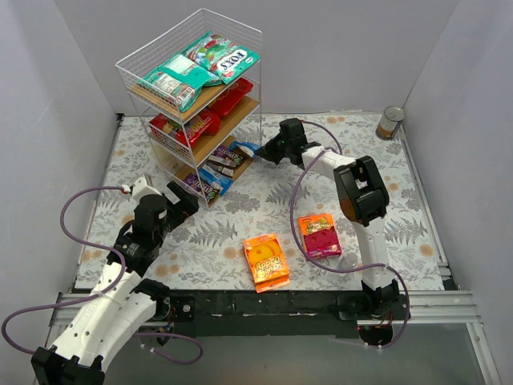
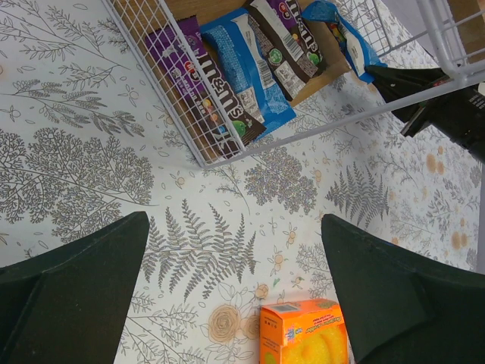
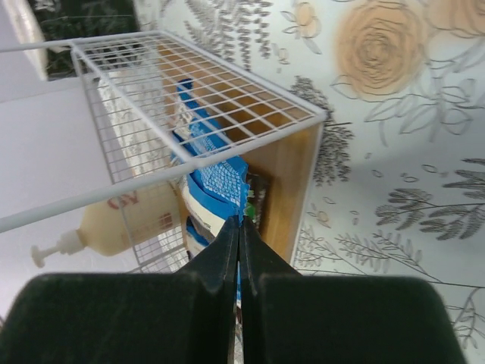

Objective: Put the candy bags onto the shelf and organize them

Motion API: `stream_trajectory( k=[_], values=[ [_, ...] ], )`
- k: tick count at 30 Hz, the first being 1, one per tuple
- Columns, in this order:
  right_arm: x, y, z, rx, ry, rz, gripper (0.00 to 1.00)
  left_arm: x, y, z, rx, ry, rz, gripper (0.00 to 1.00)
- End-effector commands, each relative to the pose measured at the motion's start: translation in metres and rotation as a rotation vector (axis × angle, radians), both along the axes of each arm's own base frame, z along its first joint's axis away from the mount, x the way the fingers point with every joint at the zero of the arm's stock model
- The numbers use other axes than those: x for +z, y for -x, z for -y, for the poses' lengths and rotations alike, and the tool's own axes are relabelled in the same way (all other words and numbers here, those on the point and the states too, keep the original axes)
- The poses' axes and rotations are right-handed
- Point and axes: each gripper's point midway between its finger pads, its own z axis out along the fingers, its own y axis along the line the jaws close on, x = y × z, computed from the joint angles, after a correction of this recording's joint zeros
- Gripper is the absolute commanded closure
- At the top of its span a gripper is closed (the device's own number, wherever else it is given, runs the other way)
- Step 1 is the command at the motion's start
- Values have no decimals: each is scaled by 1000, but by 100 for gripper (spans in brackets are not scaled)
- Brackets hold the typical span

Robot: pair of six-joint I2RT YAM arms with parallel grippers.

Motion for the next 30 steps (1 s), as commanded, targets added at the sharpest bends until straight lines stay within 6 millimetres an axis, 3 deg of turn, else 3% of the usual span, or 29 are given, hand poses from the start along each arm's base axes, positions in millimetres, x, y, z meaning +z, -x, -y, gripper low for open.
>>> stream_trajectory(
  k=[1,12,20,30],
  values=[
    [-10,-10,4,-46,26,-40,99,3,0,-4,12,-17,10,2],
    [-38,-14,-4,-46,49,-126,97,5,0,-4,11,-22,8,2],
    [-26,-23,-15,-29,-4,-66,94,3,-1,-4,12,-28,-1,2],
    [-15,-36,-25,10,-31,20,77,1,-1,-5,18,-30,-5,2]
  ],
)
